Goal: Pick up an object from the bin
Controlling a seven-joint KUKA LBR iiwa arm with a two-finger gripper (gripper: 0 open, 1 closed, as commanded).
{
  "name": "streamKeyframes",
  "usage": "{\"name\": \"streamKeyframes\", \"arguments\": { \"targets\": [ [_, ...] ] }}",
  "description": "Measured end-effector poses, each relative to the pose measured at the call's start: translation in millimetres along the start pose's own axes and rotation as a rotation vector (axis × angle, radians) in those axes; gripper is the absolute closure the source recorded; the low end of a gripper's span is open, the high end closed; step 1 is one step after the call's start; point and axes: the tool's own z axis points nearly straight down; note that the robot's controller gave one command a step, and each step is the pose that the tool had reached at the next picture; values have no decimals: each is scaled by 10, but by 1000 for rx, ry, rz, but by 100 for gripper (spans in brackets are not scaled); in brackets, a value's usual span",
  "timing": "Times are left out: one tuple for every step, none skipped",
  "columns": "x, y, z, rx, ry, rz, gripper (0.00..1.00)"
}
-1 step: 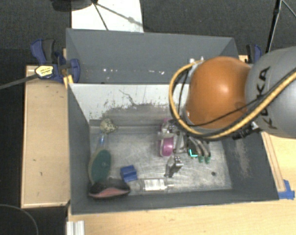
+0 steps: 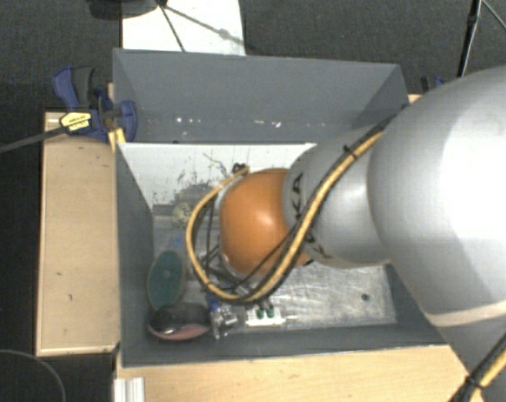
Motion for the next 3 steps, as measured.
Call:
{"name": "streamKeyframes", "arguments": {
  "targets": [
    [12, -345, -292, -2, 6, -588, 0],
    [-105, -6, -398, -6, 5, -1139, 0],
    [-193, -42, 1, -4, 6, -1283, 0]
  ]
}}
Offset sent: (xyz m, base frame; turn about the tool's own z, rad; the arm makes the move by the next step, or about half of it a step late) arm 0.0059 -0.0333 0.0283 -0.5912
